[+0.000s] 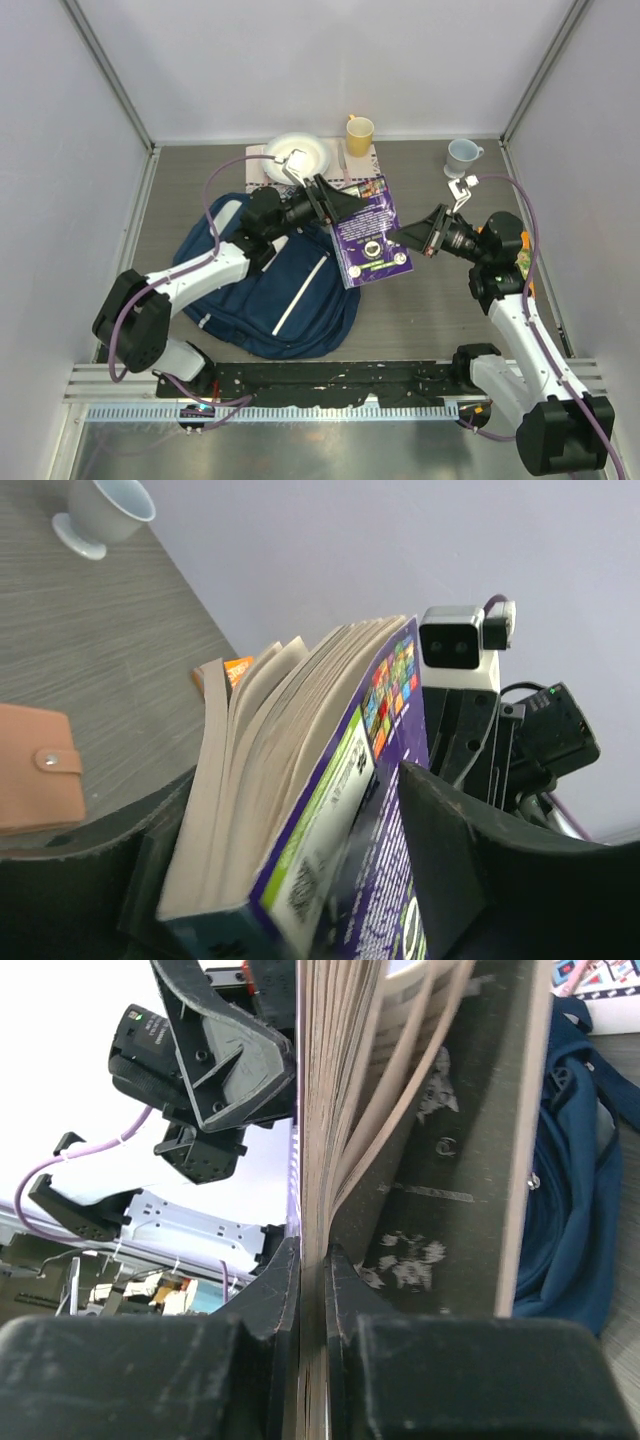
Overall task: Pack the student bag
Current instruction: Pick up the book from the center of the board.
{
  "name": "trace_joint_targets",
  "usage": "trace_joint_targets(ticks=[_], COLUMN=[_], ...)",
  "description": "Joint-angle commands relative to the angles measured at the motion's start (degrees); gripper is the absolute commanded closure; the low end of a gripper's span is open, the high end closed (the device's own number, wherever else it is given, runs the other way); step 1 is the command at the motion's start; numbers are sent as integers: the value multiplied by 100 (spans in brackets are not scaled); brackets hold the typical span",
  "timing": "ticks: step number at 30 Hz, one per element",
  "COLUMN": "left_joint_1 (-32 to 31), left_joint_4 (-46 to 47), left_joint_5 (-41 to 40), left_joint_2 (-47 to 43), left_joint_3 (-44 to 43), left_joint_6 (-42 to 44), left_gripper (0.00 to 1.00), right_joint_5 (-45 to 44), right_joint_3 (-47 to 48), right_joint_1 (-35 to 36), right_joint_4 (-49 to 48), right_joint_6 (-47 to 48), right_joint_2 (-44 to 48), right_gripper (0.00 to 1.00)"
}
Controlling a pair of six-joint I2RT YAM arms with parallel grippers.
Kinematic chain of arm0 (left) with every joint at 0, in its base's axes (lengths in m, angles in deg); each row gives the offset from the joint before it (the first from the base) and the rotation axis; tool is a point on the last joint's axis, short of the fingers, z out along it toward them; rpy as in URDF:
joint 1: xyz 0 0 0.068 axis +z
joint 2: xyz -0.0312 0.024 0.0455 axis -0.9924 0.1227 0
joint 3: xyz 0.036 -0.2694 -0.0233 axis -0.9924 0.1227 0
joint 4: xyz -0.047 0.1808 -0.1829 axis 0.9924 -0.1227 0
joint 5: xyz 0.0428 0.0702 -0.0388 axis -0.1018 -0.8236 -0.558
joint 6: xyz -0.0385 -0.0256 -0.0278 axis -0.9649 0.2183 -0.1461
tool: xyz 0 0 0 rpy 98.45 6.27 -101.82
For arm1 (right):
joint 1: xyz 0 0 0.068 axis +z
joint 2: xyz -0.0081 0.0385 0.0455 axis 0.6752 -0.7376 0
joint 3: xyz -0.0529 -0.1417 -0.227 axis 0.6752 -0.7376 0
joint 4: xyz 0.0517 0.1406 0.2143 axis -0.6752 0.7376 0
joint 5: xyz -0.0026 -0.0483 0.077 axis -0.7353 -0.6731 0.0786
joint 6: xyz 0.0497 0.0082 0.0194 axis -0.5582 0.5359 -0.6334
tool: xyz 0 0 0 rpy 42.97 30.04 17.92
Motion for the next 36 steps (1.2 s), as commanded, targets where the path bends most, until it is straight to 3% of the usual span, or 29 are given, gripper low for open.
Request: trace_joint_targets(ticks=[1,4,6,10,15,16,17,18,19,21,22,24,26,30,36], left_joint_1=[37,46,38,38,38,46,46,46,55,125,160,239,275,327,336], left_joint_4=[364,-83,-234,-471,-525,-525,-551,-621,-804,-1025,-1182,-1394,-1693,-1781,-1247], left_joint_5=[120,14,-56,-118,-65,-56,-100,-170,-362,-565,-627,-829,-1126,-1602,-1779], left_joint_2=[-358,-692,-841,-1070,-983,-948,-939,-965,-1009,-1253,-1342,-1631,-1817,-2134,-2152], left_joint_3=[259,392,497,568,454,436,419,392,392,401,401,375,340,296,304], left_joint_6=[-31,214,346,443,435,409,382,382,408,478,557,610,733,778,445], left_gripper=[35,37,44,72,97,100,100,100,100,100,100,100,100,100,100], right_joint_5=[-442,-767,-856,-777,-698,-715,-777,-1195,-1599,-2320,-3142,-3640,-3214,-2123,-2227], right_joint_3=[32,181,234,313,349,357,392,471,724,945,1111,1148,973,148,-706], right_joint_1=[32,32,23,23,41,41,41,41,32,41,32,41,32,111,882], right_joint_4=[143,713,698,495,530,556,670,1376,1940,3150,3497,4008,3915,2767,1341], right_joint_6=[369,755,774,712,729,756,852,1018,1620,2028,2317,2408,2173,873,-604], right_joint_2=[-211,-334,-431,-606,-598,-572,-545,-510,-397,-282,-212,34,279,737,1134], right_gripper=[99,99,99,99,93,80,66,54,37,25,16,15,14,13,13])
